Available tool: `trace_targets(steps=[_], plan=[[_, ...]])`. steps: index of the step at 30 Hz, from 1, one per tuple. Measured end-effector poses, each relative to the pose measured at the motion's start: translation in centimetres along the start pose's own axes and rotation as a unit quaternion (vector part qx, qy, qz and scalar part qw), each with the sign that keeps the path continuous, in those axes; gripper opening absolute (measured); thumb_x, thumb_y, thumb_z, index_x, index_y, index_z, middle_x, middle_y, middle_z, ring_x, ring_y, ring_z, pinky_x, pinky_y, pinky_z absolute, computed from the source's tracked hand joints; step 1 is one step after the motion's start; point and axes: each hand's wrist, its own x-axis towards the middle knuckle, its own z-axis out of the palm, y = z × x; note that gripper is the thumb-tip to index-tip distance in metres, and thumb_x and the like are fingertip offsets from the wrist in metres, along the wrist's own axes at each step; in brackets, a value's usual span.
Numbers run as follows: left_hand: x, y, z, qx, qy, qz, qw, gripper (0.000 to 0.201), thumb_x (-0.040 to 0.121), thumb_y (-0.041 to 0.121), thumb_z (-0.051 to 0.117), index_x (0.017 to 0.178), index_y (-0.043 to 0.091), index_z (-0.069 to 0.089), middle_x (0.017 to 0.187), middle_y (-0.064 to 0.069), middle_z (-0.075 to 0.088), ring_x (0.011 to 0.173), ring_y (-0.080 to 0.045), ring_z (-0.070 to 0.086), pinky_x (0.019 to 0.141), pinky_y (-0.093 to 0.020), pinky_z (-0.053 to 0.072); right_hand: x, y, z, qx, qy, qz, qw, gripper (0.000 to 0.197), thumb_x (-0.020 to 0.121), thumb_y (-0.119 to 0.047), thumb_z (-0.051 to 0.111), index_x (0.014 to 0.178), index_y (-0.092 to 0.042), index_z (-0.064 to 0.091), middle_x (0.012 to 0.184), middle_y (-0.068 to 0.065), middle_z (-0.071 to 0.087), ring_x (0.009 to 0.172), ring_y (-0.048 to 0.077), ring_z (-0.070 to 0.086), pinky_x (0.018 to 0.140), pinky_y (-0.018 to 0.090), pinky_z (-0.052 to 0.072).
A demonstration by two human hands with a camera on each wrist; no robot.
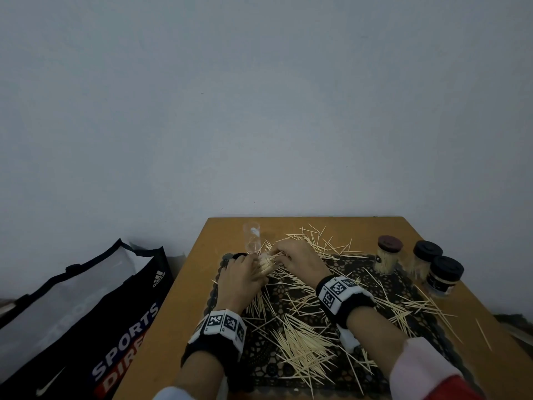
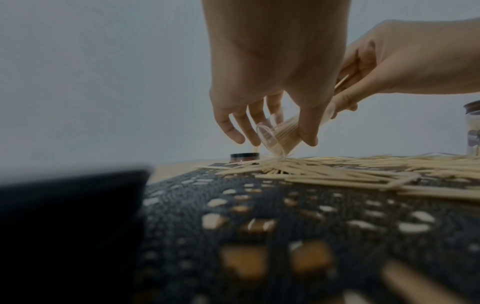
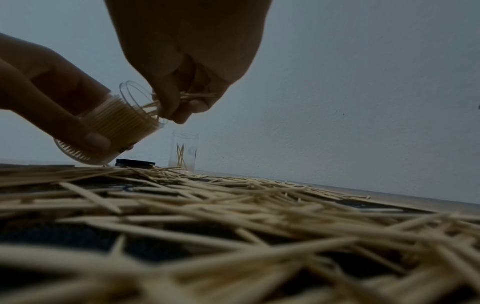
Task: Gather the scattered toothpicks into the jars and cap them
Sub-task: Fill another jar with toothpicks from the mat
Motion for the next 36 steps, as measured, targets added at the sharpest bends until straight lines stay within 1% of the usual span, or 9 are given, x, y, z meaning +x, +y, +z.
trace_targets(steps=[3, 7, 11, 15, 20, 24, 28, 32, 36], plan=[[0.04, 0.03, 0.15, -0.012, -0.011, 0.018, 1.0, 0.055, 0.082, 0.045, 0.071, 0.127, 0.02, 0.056, 0.116, 0.001, 0.061, 0.106, -0.019, 0.054, 0.085, -0.036, 0.047, -0.08, 0.09, -0.07, -0.035, 0.01, 0.0, 0.999, 0.017, 0.089, -0.016, 0.064, 0.102, -0.02, 0.074, 0.094, -0.003, 0.066, 0.081, 0.009, 0.054, 0.069, 0.02, 0.037], [-0.05, 0.14, 0.01, -0.019, -0.006, 0.014, 1.0, 0.054, 0.084, 0.049, 0.068, 0.127, 0.018, 0.054, 0.116, 0.001, 0.061, 0.103, -0.019, 0.056, 0.083, -0.035, 0.048, 0.18, 0.1, 0.28, -0.017, -0.018, -0.004, 1.0, 0.025, 0.091, -0.001, 0.057, 0.11, -0.012, 0.07, 0.1, 0.0, 0.054, 0.078, 0.01, 0.048, 0.061, 0.012, 0.035], [-0.16, 0.25, -0.26, -0.012, 0.003, 0.016, 1.0, 0.053, 0.085, 0.05, 0.067, 0.126, 0.019, 0.055, 0.115, 0.002, 0.062, 0.102, -0.018, 0.057, 0.08, -0.033, 0.048, 0.18, 0.07, 0.45, 0.011, -0.038, -0.003, 0.999, 0.03, 0.089, 0.009, 0.05, 0.11, -0.007, 0.066, 0.109, 0.002, 0.052, 0.087, 0.016, 0.055, 0.071, 0.021, 0.047], [-0.09, 0.11, -0.07, -0.032, -0.005, 0.021, 0.999, 0.056, 0.082, 0.048, 0.071, 0.128, 0.02, 0.055, 0.116, 0.002, 0.062, 0.105, -0.018, 0.057, 0.084, -0.036, 0.05, 0.25, 0.18, 0.29, 0.014, 0.004, -0.005, 1.0, 0.027, 0.088, 0.01, 0.05, 0.101, -0.006, 0.067, 0.104, 0.005, 0.058, 0.085, 0.019, 0.057, 0.073, 0.029, 0.049], [-0.07, 0.12, 0.16, -0.042, -0.025, 0.03, 0.998, 0.056, 0.081, 0.049, 0.072, 0.127, 0.022, 0.055, 0.116, 0.005, 0.061, 0.106, -0.016, 0.056, 0.086, -0.037, 0.049, 0.06, 0.02, -0.17, 0.044, 0.032, 0.01, 0.998, 0.024, 0.081, 0.011, 0.055, 0.092, -0.008, 0.064, 0.092, 0.0, 0.064, 0.082, 0.016, 0.06, 0.072, 0.031, 0.052], [-0.09, 0.16, 0.08, -0.047, -0.027, 0.028, 0.998, 0.058, 0.081, 0.048, 0.072, 0.129, 0.021, 0.054, 0.117, 0.003, 0.061, 0.104, -0.016, 0.056, 0.086, -0.037, 0.049, 0.11, 0.43, 0.14, 0.032, 0.038, 0.016, 0.999, 0.023, 0.081, 0.007, 0.058, 0.092, -0.013, 0.063, 0.093, -0.004, 0.061, 0.084, 0.013, 0.057, 0.073, 0.03, 0.049], [-0.13, 0.12, 0.05, -0.047, -0.03, 0.021, 0.998, 0.058, 0.08, 0.049, 0.072, 0.128, 0.022, 0.054, 0.118, 0.004, 0.062, 0.106, -0.016, 0.058, 0.086, -0.037, 0.05, 0.21, 0.38, 0.36, 0.03, 0.044, 0.005, 0.999, 0.025, 0.079, 0.006, 0.058, 0.091, -0.015, 0.062, 0.093, -0.008, 0.057, 0.081, 0.012, 0.057, 0.069, 0.03, 0.049], [-0.1, 0.0, 0.05, -0.054, -0.026, 0.009, 0.998, 0.059, 0.08, 0.048, 0.073, 0.129, 0.021, 0.054, 0.12, 0.002, 0.063, 0.108, -0.016, 0.059, 0.086, -0.039, 0.052, 0.17, 0.34, 0.48, 0.044, 0.038, 0.002, 0.998, 0.024, 0.077, 0.005, 0.058, 0.091, -0.014, 0.064, 0.095, -0.005, 0.058, 0.083, 0.015, 0.059, 0.071, 0.032, 0.053], [-0.16, 0.13, -0.05, -0.048, -0.022, 0.003, 0.999, 0.058, 0.08, 0.048, 0.072, 0.129, 0.022, 0.052, 0.119, 0.002, 0.064, 0.106, -0.016, 0.059, 0.084, -0.038, 0.052, 0.35, 0.84, 0.8, 0.043, 0.047, 0.003, 0.998, 0.021, 0.081, 0.004, 0.058, 0.091, -0.011, 0.07, 0.093, -0.002, 0.062, 0.083, 0.015, 0.06, 0.074, 0.036, 0.054]])
